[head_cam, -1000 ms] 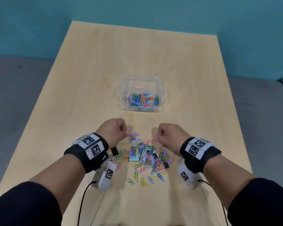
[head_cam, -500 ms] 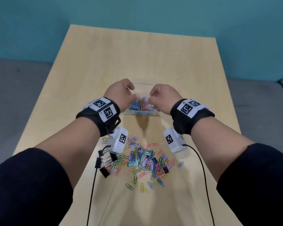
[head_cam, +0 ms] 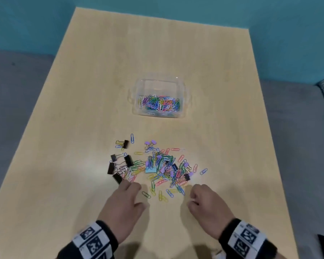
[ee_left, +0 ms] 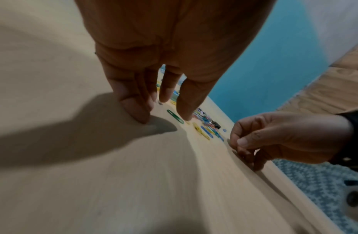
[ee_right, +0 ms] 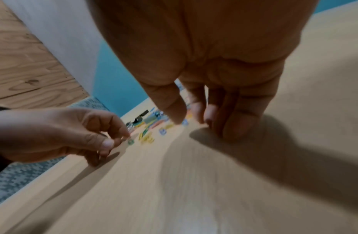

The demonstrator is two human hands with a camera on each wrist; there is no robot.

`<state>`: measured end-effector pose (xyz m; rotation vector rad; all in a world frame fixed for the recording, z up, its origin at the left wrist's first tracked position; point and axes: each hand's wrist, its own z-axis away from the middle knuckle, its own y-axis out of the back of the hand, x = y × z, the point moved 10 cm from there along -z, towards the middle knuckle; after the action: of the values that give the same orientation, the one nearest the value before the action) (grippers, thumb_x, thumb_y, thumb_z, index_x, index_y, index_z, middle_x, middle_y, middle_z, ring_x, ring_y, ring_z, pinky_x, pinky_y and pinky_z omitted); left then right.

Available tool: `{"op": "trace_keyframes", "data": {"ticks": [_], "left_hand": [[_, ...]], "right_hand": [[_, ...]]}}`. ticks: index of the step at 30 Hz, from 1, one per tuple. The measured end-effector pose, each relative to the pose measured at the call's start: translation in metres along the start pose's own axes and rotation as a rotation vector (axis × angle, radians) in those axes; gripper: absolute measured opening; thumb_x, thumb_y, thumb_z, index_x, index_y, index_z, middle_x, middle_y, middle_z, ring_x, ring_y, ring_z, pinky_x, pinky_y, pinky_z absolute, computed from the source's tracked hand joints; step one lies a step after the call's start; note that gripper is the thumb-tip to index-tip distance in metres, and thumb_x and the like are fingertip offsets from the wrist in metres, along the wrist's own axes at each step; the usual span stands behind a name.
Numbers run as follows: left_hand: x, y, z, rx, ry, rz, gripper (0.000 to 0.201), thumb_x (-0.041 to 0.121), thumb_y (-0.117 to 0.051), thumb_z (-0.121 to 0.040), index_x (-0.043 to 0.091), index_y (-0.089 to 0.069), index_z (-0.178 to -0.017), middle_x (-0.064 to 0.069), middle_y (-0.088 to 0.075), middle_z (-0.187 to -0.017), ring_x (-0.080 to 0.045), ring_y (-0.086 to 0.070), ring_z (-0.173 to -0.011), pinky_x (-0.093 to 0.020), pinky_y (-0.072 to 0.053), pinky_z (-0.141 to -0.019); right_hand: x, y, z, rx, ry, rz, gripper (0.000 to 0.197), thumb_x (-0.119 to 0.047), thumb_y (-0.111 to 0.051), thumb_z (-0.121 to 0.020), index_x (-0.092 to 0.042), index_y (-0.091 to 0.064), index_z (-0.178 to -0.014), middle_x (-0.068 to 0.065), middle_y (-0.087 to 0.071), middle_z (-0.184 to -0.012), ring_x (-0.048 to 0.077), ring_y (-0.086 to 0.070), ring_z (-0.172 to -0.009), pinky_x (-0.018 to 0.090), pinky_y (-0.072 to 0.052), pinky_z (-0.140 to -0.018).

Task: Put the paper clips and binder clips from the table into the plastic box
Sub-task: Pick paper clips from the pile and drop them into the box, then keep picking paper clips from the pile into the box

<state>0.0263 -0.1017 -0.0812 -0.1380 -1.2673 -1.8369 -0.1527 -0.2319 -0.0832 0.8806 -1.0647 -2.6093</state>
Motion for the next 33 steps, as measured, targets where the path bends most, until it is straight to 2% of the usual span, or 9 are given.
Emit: {"op": "trace_keyframes", "data": {"ticks": [5,9,13,19,23,27,29,31,33], "left_hand": [[0.025,-0.014,-0.009,0.101,-0.106,-0.061,0.069,0.035,-0.074,-0.069,0.021,-0.046,-0.131,0.0,-0.044,-0.111,-0.024,-0.049,-0.104,-0.033,-0.044,-0.09],[0.045,-0.017,-0.025,0.103,-0.126,-0.144,0.072,0.04,-0.07,-0.077,0.024,-0.035,-0.138,-0.002,-0.038,-0.121,-0.023,-0.039,-0.11,-0.032,-0.039,-0.093],[0.053,-0.018,-0.034,0.098,-0.133,-0.182,0.052,0.033,-0.063,-0.084,0.02,-0.045,-0.131,-0.004,-0.039,-0.12,-0.024,-0.039,-0.106,-0.034,-0.041,-0.089],[0.058,-0.021,-0.034,0.102,-0.205,-0.246,0.025,0.023,-0.06,-0.087,0.015,-0.054,-0.11,-0.007,-0.045,-0.108,-0.029,-0.047,-0.094,-0.038,-0.043,-0.076],[0.06,-0.021,-0.036,0.099,-0.218,-0.234,0.035,0.022,-0.056,-0.089,0.02,-0.045,-0.122,-0.005,-0.044,-0.106,-0.026,-0.046,-0.094,-0.036,-0.044,-0.074],[0.068,-0.022,-0.04,0.061,-0.24,-0.299,0.013,0.018,-0.05,-0.09,0.019,-0.047,-0.103,-0.005,-0.04,-0.1,-0.026,-0.045,-0.091,-0.035,-0.04,-0.063],[0.07,-0.024,-0.042,0.027,-0.226,-0.343,0.018,0.01,-0.052,-0.084,0.02,-0.045,-0.098,-0.005,-0.038,-0.1,-0.026,-0.045,-0.091,-0.034,-0.036,-0.06],[0.074,-0.025,-0.046,0.007,-0.219,-0.371,0.031,0.003,-0.052,-0.079,0.019,-0.045,-0.104,-0.006,-0.04,-0.106,-0.026,-0.047,-0.095,-0.033,-0.038,-0.064],[0.079,-0.024,-0.047,-0.007,-0.223,-0.404,0.037,0.001,-0.051,-0.079,0.017,-0.045,-0.112,-0.008,-0.041,-0.111,-0.027,-0.049,-0.099,-0.033,-0.037,-0.068]], "right_hand": [[-0.014,-0.001,-0.002,0.232,-0.044,0.059,0.048,-0.045,-0.065,-0.078,-0.02,-0.048,-0.115,0.001,-0.046,-0.106,0.026,-0.048,-0.099,0.036,-0.042,-0.085],[-0.032,0.0,-0.013,0.298,-0.026,0.081,0.06,-0.051,-0.068,-0.075,-0.02,-0.044,-0.12,0.002,-0.041,-0.113,0.025,-0.04,-0.104,0.035,-0.042,-0.086],[-0.042,-0.001,-0.017,0.323,0.027,0.133,0.045,-0.037,-0.067,-0.082,-0.016,-0.048,-0.117,0.007,-0.043,-0.114,0.028,-0.043,-0.1,0.035,-0.043,-0.082],[-0.043,-0.005,-0.017,0.338,0.087,0.122,0.014,-0.015,-0.063,-0.085,-0.013,-0.053,-0.095,0.01,-0.05,-0.1,0.032,-0.049,-0.089,0.039,-0.042,-0.068],[-0.045,-0.004,-0.02,0.315,0.107,0.131,0.009,-0.018,-0.058,-0.09,-0.012,-0.052,-0.093,0.009,-0.05,-0.098,0.032,-0.05,-0.091,0.033,-0.032,-0.065],[-0.053,0.003,-0.024,0.284,0.133,0.201,0.01,-0.018,-0.056,-0.088,-0.011,-0.054,-0.094,0.01,-0.055,-0.092,0.032,-0.055,-0.082,0.03,-0.029,-0.062],[-0.057,0.0,-0.027,0.219,0.135,0.227,0.014,-0.01,-0.067,-0.073,-0.011,-0.056,-0.081,0.009,-0.057,-0.076,0.031,-0.058,-0.064,0.028,-0.027,-0.053],[-0.06,-0.002,-0.031,0.208,0.155,0.281,0.02,-0.006,-0.071,-0.063,-0.013,-0.056,-0.074,0.006,-0.056,-0.068,0.03,-0.056,-0.054,0.026,-0.025,-0.047],[-0.061,0.002,-0.032,0.211,0.156,0.252,0.012,-0.007,-0.064,-0.072,-0.012,-0.057,-0.08,0.008,-0.057,-0.075,0.033,-0.057,-0.062,0.029,-0.026,-0.05]]}}
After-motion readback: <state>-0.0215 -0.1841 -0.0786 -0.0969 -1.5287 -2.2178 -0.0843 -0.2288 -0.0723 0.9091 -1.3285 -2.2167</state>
